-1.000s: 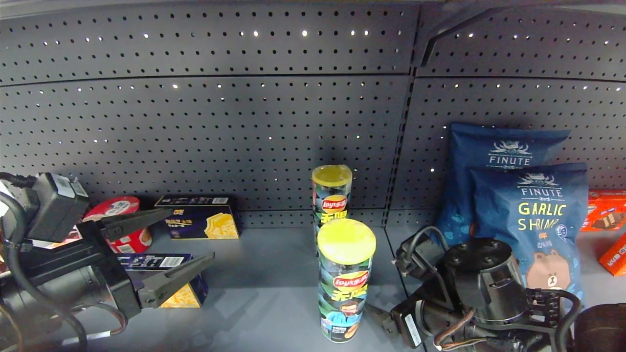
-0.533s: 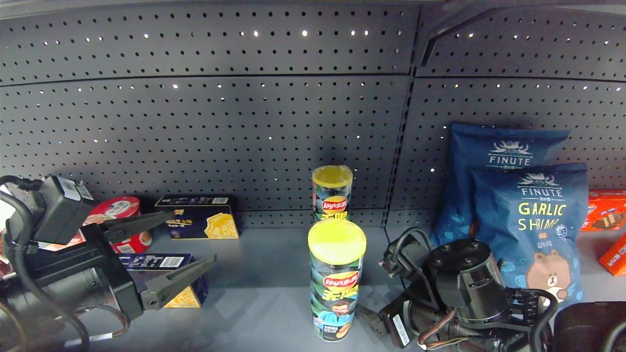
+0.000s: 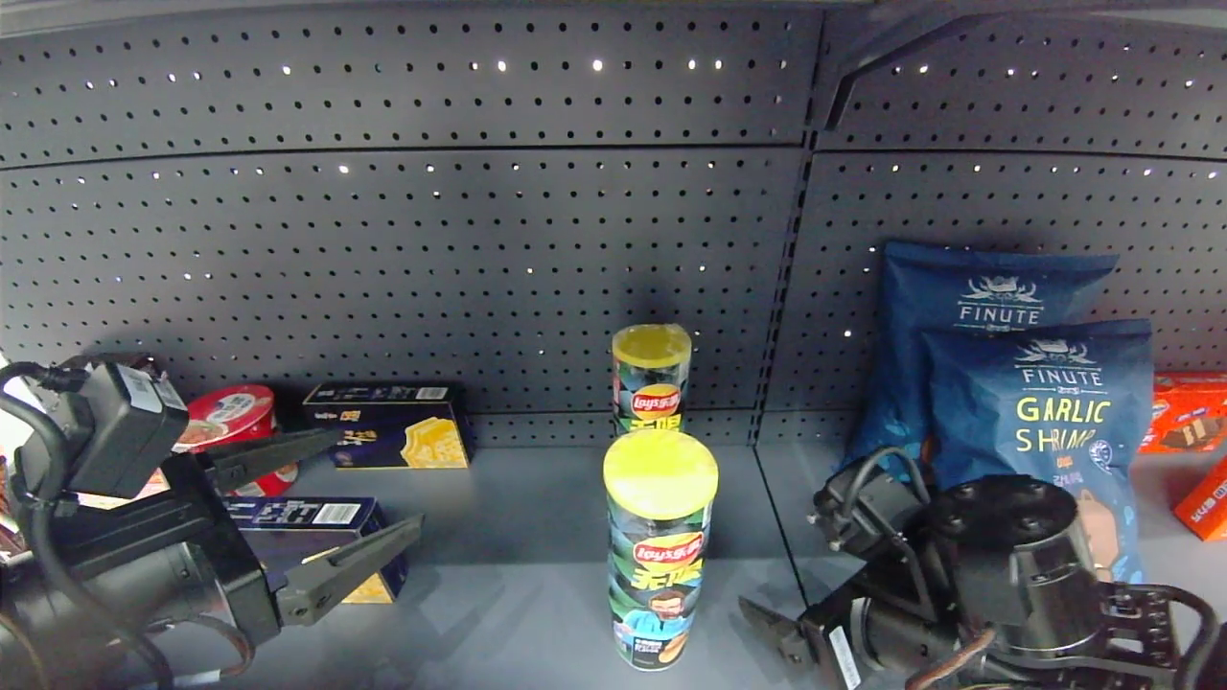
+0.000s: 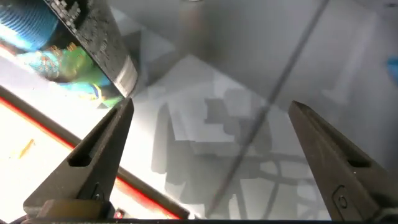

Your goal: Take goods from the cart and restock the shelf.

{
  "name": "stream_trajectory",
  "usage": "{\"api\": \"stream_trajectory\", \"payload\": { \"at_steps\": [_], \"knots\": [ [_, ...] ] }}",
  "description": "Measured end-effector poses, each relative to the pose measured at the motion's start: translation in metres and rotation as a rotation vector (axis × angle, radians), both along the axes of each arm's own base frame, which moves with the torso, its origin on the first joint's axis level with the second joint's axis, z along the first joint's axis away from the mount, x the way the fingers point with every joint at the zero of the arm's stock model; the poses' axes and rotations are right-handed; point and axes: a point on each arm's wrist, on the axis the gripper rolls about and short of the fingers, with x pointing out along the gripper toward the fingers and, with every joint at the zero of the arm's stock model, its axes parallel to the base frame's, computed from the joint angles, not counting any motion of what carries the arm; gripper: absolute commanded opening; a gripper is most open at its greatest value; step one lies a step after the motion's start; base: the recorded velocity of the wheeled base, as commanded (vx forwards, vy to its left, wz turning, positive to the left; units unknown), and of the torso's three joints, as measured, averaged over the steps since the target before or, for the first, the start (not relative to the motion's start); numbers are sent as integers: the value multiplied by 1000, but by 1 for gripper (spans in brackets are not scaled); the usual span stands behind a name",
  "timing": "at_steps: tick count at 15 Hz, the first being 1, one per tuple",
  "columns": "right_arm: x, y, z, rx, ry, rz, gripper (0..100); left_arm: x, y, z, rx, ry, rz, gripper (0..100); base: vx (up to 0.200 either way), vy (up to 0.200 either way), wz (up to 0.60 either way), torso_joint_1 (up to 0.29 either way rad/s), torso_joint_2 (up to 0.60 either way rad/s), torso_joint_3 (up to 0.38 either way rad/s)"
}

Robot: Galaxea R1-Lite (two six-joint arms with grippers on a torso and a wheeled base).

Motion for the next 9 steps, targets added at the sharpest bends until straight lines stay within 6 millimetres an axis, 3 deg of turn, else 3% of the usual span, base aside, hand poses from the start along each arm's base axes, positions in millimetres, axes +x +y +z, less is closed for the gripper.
{"api": "stream_trajectory", "payload": {
  "at_steps": [4, 9],
  "knots": [
    [-19, -40, 27, 82, -91, -79, 100, -21, 7, 6, -13, -58, 97, 100, 0, 0, 0, 0, 0, 0],
    [-61, -122, 26, 112, -183, -334, 100, -91, 26, -21, -49, -95, 314, 100, 0, 0, 0, 0, 0, 0]
  ]
}}
